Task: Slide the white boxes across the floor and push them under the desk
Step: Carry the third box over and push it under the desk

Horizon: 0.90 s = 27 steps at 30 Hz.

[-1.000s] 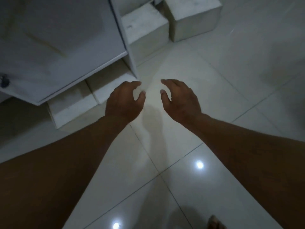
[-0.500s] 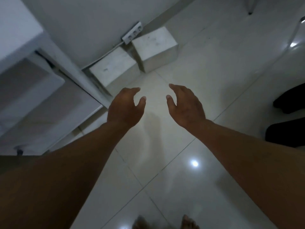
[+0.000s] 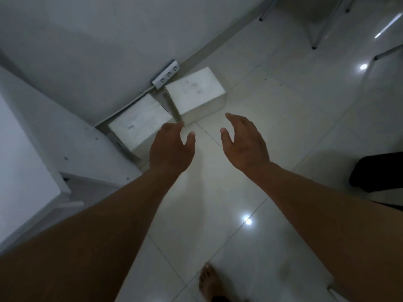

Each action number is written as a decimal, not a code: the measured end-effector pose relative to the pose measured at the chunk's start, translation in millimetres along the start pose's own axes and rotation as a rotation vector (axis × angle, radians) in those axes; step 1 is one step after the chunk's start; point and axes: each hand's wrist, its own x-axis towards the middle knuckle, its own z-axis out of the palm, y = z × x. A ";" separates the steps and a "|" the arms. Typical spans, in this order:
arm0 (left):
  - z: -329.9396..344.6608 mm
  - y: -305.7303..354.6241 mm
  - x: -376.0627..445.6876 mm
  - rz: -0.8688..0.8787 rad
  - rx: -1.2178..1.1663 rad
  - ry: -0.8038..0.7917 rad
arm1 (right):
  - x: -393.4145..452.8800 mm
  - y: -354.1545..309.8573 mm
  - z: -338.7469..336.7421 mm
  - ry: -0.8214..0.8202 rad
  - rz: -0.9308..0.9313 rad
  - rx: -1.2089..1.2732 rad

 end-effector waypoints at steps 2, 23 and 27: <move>1.7 4.9 16.2 -0.051 -0.018 0.003 | 19.5 -0.6 0.9 -0.009 -0.004 -0.002; 30.8 5.1 302.5 -0.367 -0.112 0.007 | 356.6 24.8 36.5 -0.244 -0.036 -0.076; 63.2 -10.3 347.5 -0.446 -0.194 -0.024 | 398.9 35.2 77.6 -0.281 0.061 -0.028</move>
